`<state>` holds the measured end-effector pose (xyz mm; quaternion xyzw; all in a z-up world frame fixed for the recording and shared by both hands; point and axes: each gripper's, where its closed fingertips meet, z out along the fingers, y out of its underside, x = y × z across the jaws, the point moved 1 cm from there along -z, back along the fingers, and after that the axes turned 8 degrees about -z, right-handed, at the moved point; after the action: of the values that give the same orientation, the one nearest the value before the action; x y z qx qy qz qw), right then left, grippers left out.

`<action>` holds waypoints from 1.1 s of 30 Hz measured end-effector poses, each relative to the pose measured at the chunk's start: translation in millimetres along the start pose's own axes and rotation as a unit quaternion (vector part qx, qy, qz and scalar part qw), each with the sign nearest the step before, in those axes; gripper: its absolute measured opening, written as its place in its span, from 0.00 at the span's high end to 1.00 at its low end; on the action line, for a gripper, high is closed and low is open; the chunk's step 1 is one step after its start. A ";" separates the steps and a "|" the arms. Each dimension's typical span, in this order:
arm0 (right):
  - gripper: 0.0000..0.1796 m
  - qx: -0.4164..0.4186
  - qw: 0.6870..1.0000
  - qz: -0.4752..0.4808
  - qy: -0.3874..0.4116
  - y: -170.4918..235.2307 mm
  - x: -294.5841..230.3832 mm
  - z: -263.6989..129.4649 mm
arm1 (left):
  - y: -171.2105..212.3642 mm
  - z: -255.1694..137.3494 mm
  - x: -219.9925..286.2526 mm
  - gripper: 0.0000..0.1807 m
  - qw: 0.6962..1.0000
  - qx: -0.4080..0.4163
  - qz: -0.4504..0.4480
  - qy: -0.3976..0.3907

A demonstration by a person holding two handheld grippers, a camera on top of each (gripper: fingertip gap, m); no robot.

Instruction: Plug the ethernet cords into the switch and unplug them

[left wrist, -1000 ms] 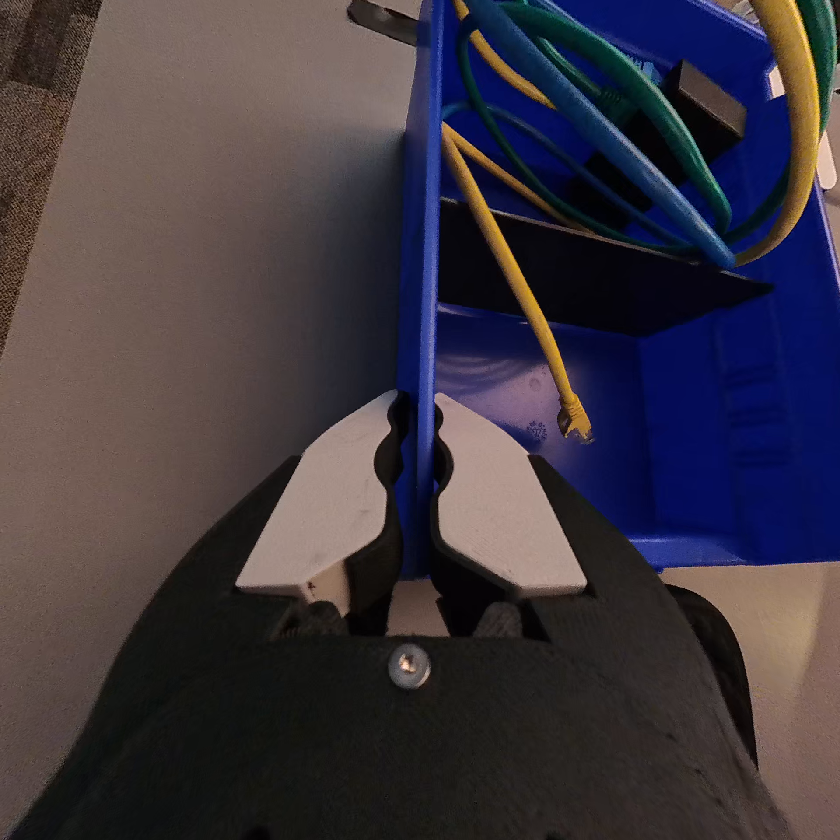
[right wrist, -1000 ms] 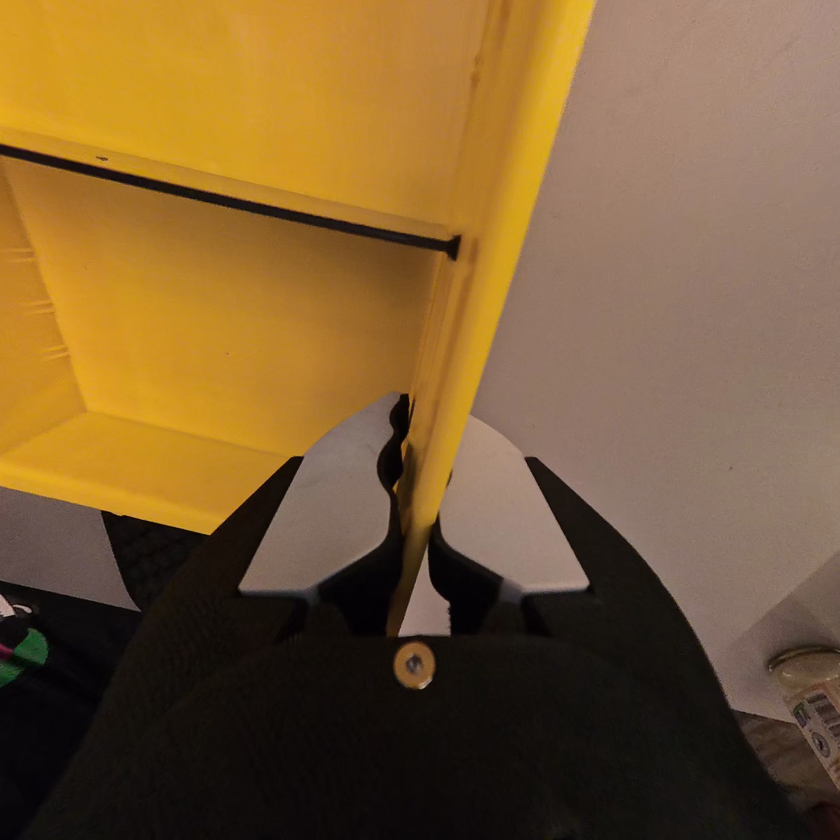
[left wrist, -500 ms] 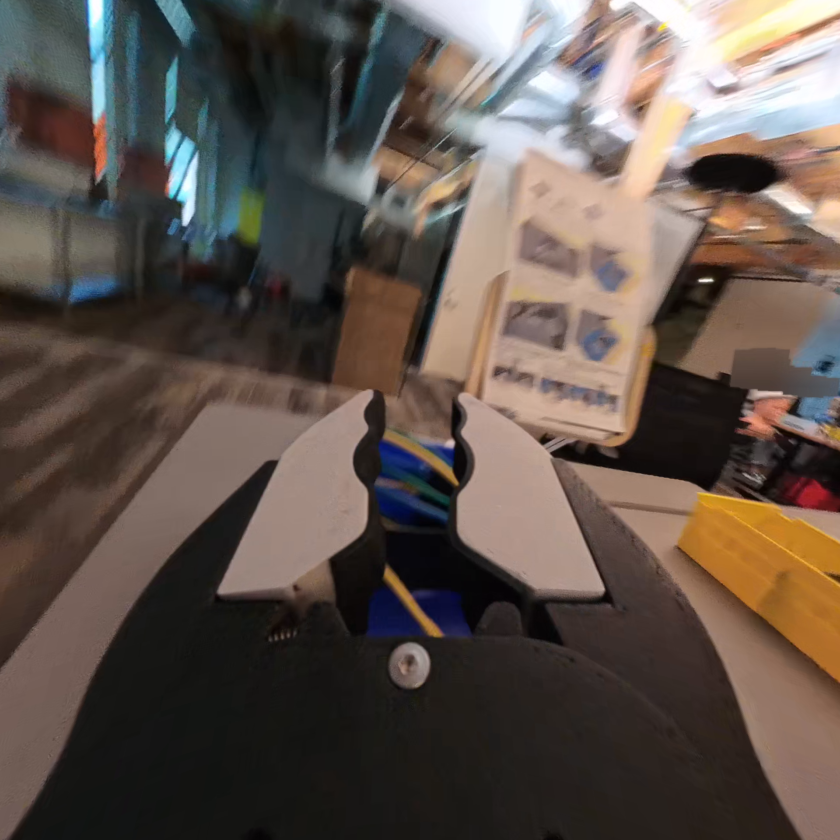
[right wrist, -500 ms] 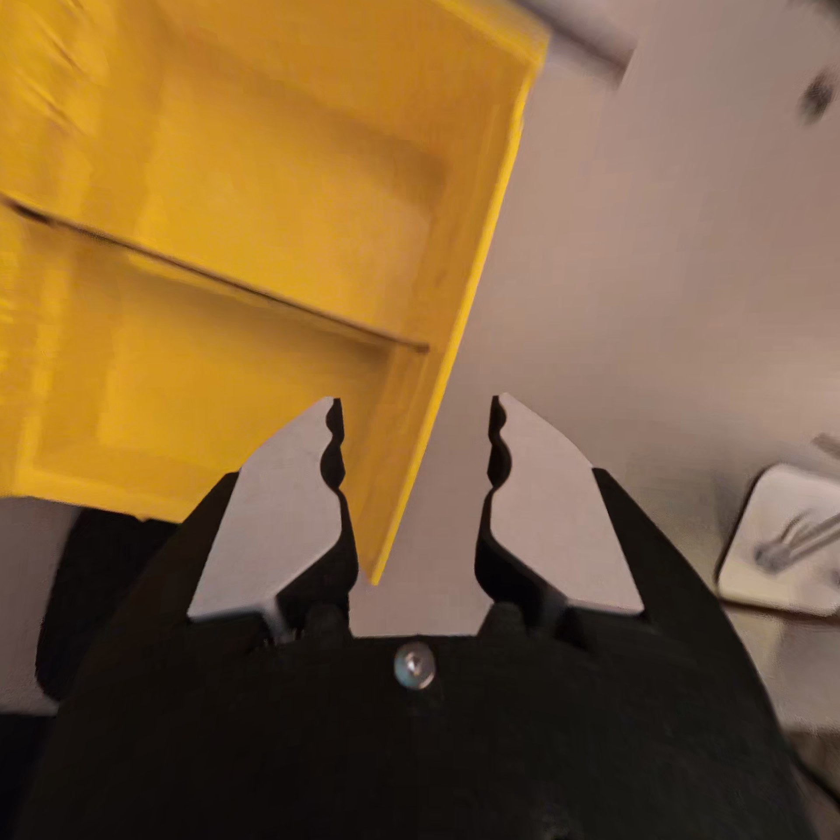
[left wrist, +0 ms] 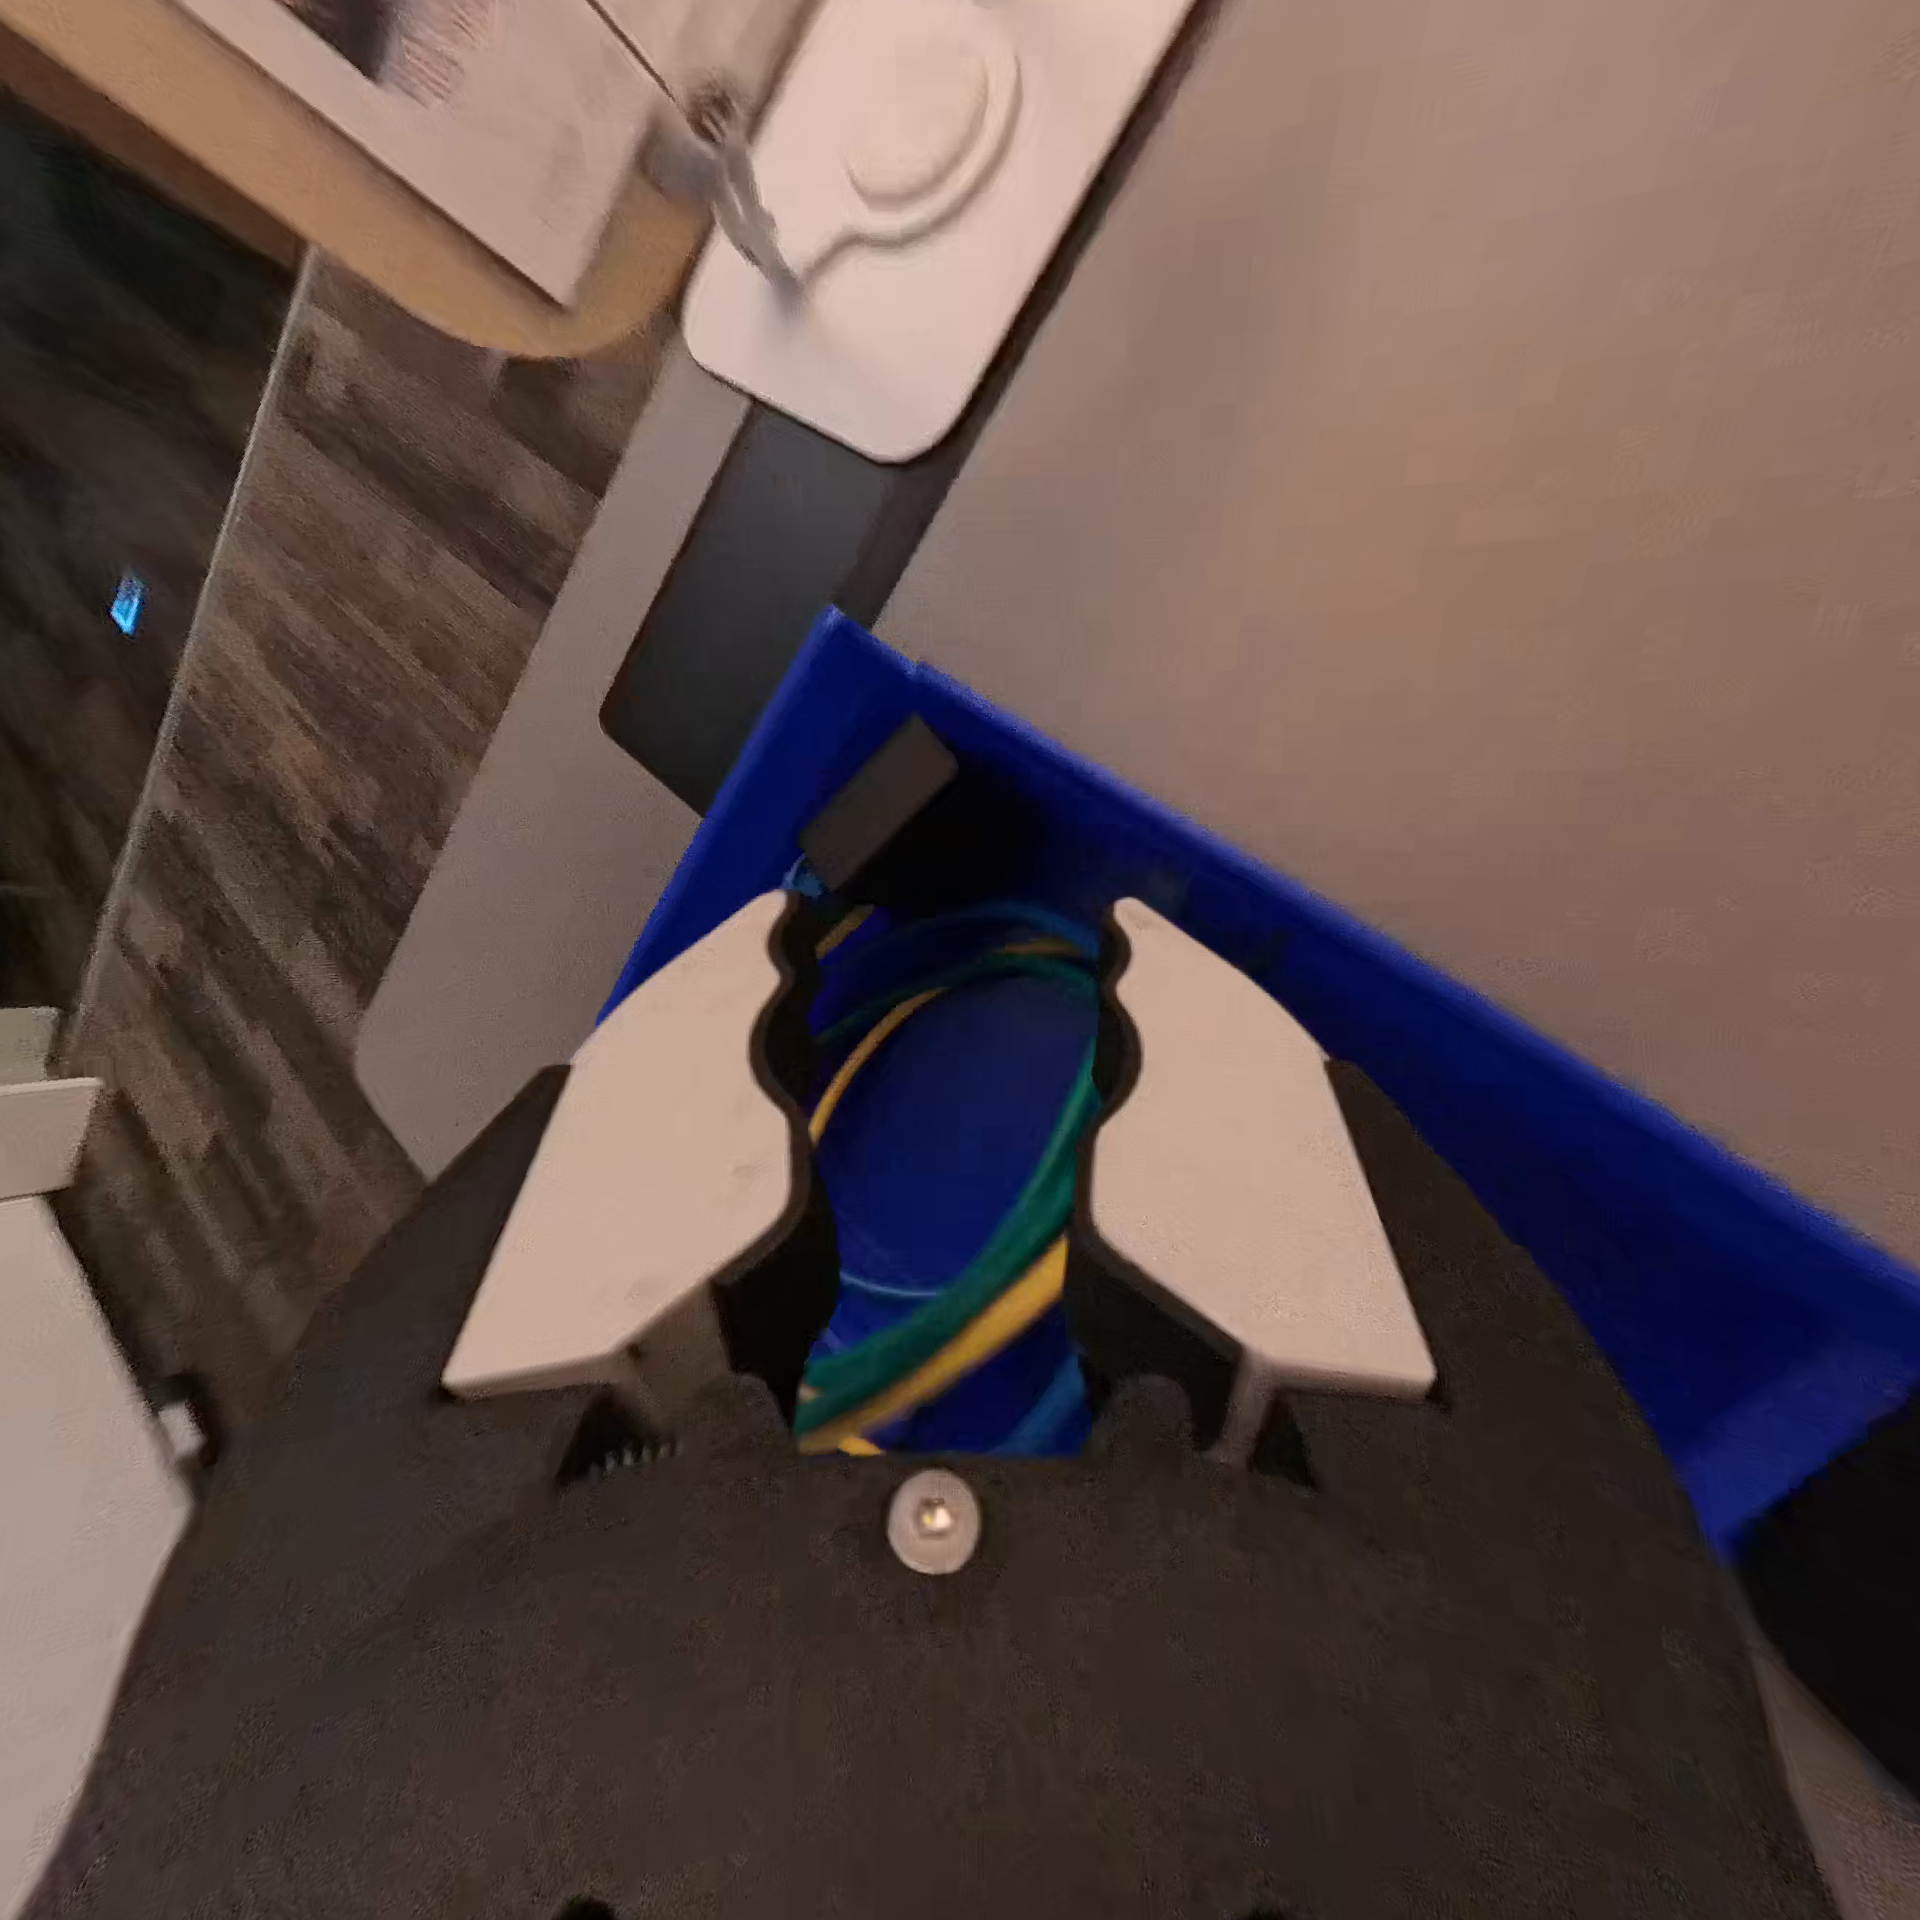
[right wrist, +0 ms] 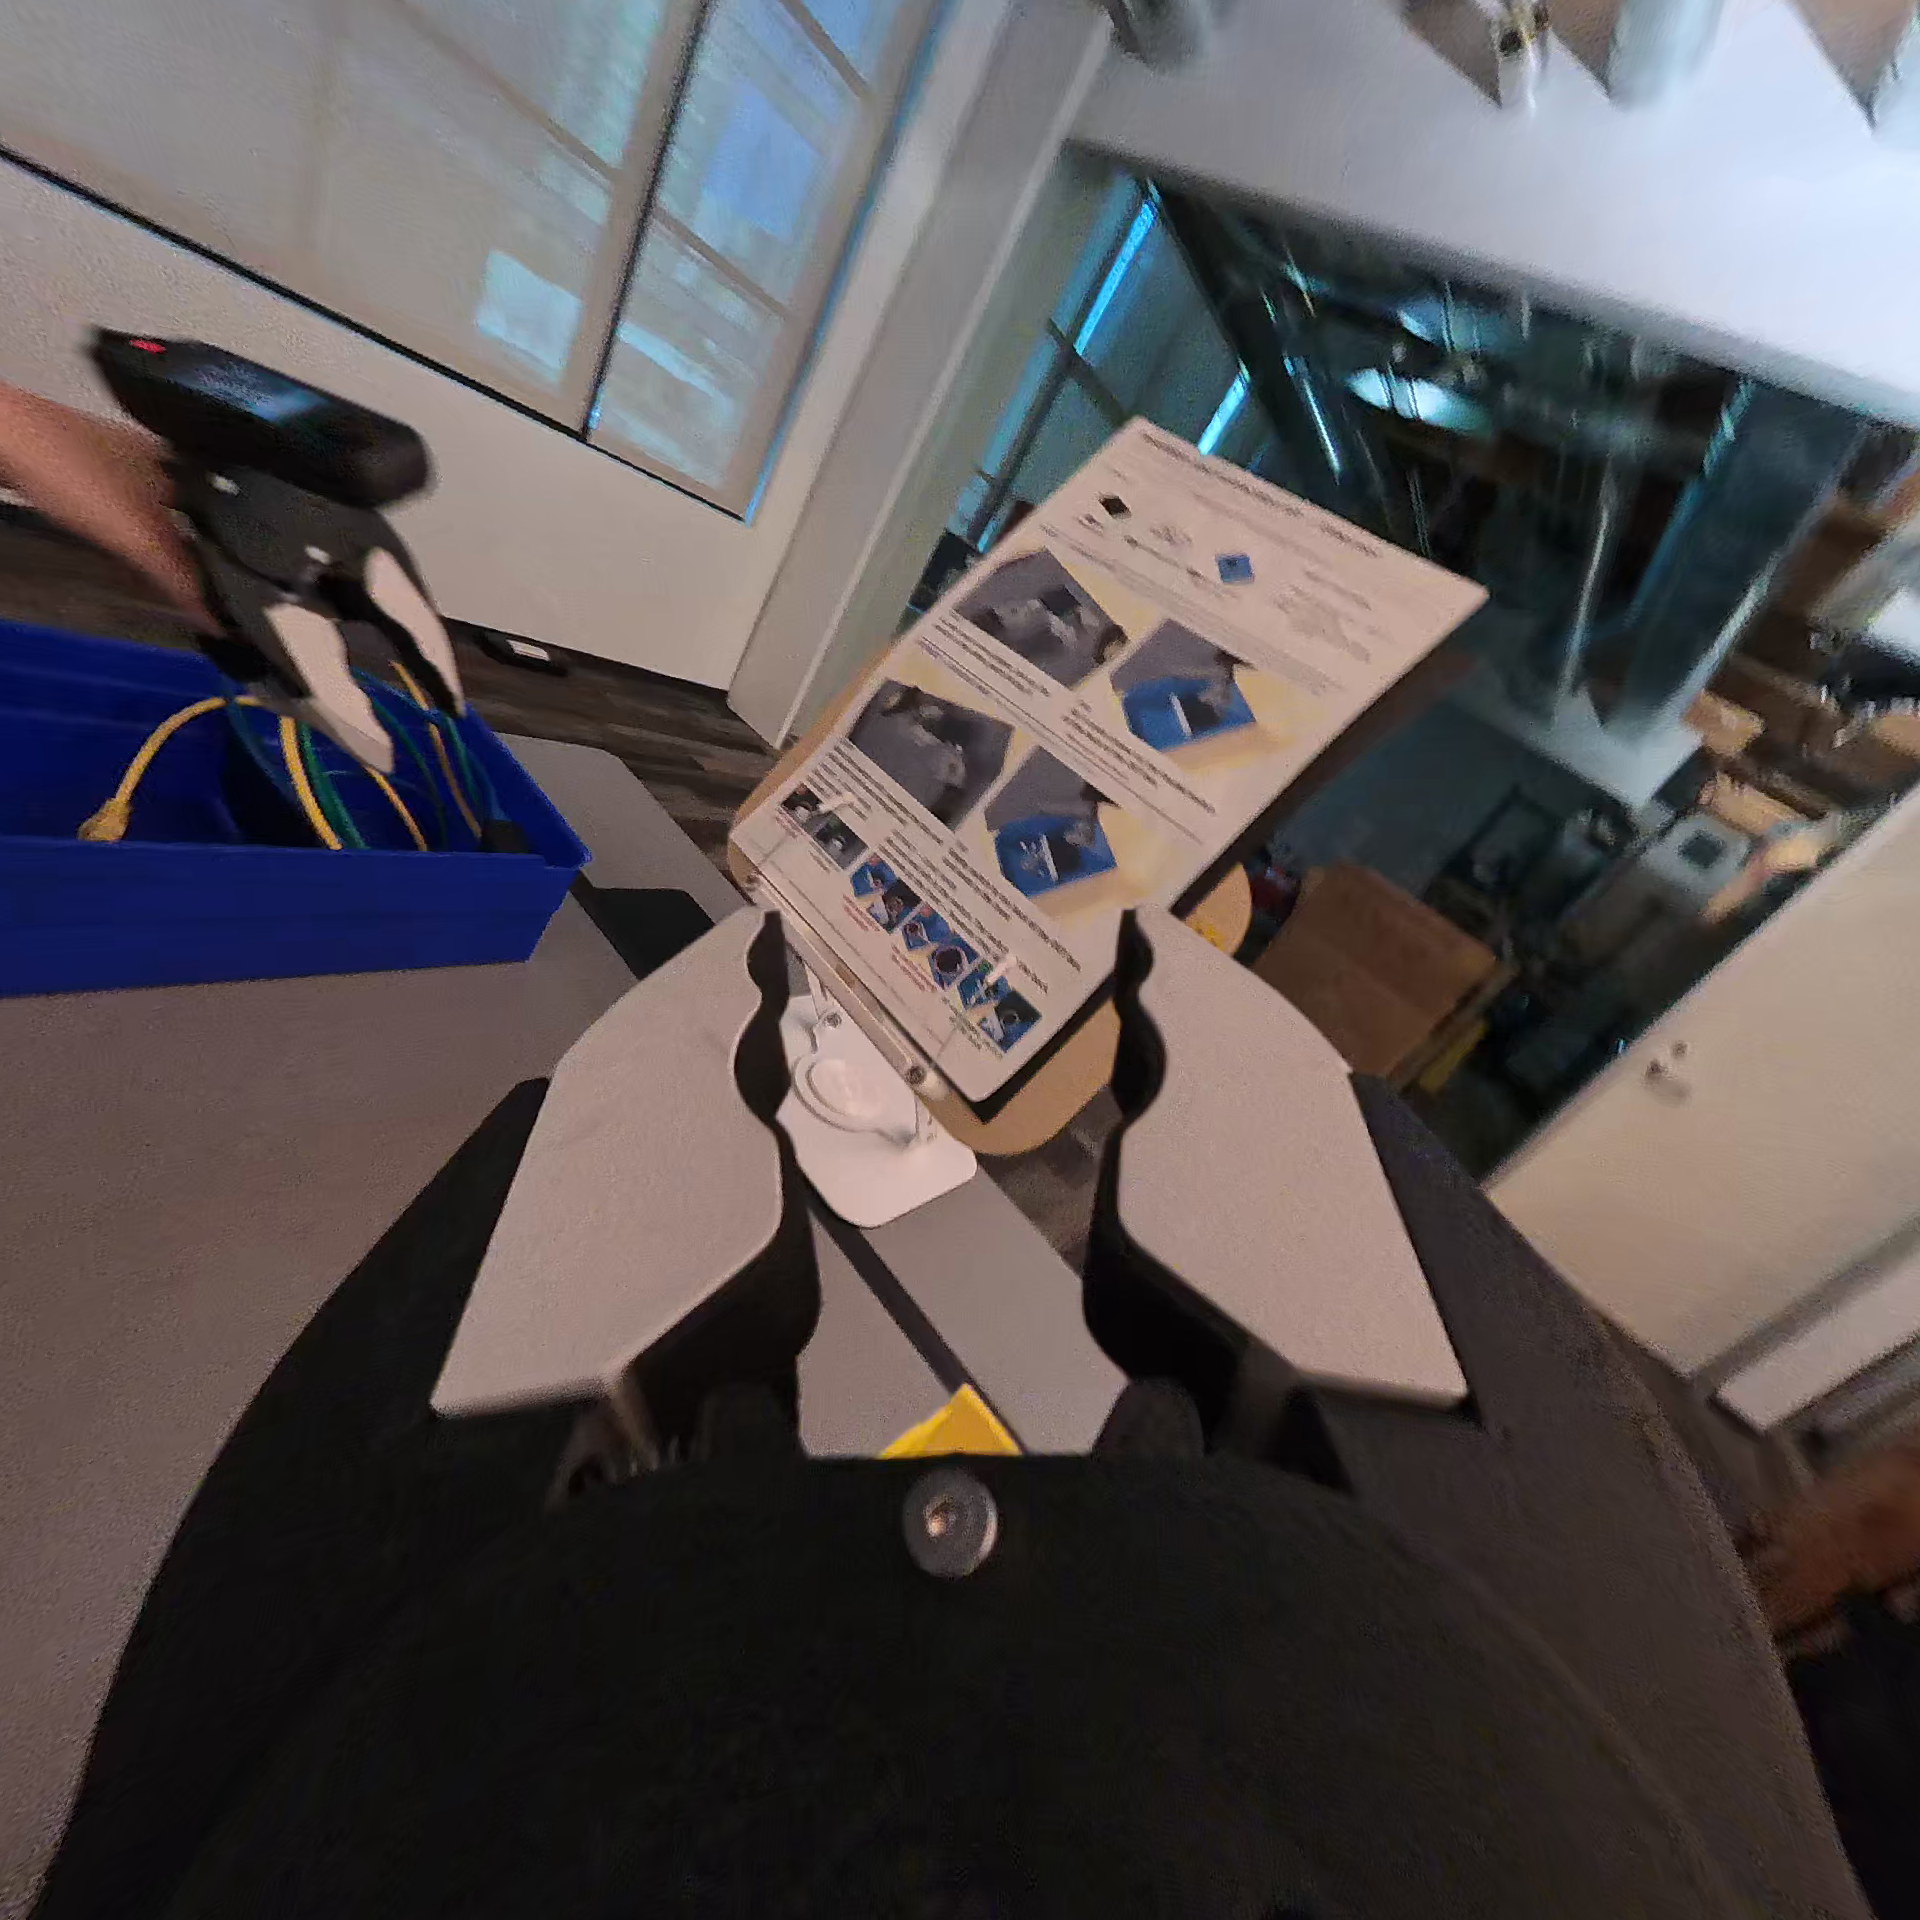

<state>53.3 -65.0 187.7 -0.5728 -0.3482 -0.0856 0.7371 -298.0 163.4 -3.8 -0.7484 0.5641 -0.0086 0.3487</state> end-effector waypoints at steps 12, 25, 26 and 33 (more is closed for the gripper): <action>0.68 -0.004 0.997 0.008 -0.070 28.2 -13.2 -5.2 | 11.1 91.7 -10.9 0.79 0.960 -0.157 0.211 0.097; 0.72 -0.057 0.992 -0.013 -0.115 54.3 -32.3 12.1 | 24.3 108.0 -6.1 0.83 0.943 -0.193 0.232 0.141; 0.72 -0.056 0.992 -0.016 -0.116 53.6 -33.0 12.0 | 24.2 105.8 -7.6 0.83 0.944 -0.195 0.229 0.138; 0.74 -0.043 0.993 -0.018 -0.109 49.8 -29.7 8.2 | -7.2 61.8 -34.5 0.84 0.979 -0.114 0.139 0.098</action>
<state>54.1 -49.4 131.3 -0.6033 -0.4328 -0.0505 0.6679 -279.4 225.2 -33.6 -0.6931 0.6913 0.0307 0.2019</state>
